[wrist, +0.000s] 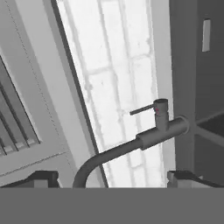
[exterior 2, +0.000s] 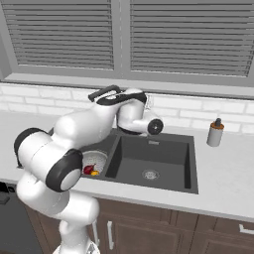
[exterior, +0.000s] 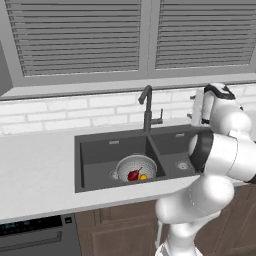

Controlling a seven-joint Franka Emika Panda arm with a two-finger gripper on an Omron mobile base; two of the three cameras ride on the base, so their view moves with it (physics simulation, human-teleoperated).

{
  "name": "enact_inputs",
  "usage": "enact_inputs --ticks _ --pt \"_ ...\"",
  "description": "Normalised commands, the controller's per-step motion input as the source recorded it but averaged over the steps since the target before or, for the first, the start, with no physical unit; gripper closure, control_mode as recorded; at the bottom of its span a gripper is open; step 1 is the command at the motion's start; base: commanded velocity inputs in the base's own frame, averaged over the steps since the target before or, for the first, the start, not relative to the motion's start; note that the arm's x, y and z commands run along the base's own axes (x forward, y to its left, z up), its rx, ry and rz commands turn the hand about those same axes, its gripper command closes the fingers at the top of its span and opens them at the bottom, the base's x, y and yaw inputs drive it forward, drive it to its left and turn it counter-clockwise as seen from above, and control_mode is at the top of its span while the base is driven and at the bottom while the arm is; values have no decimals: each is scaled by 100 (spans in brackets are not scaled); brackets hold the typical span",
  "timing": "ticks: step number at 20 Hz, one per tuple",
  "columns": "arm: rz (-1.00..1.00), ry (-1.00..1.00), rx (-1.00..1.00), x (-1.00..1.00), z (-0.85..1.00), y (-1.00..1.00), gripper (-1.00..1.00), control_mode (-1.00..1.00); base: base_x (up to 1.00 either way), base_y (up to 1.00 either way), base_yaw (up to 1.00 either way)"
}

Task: Put the colander in the sink, put the tangerine, pear in the colander, and turn on the sink faucet and pour water over the colander.

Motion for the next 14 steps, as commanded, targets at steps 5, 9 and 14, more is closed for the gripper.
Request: enact_inputs --ticks 5,9,14 --pt "-10 56 29 0 -54 -42 -100 -100 0 0 0" --pt "-11 19 36 -2 -97 -4 -100 -100 0 0 0" --pt "-3 -4 45 0 -100 0 -100 -100 0 0 0"
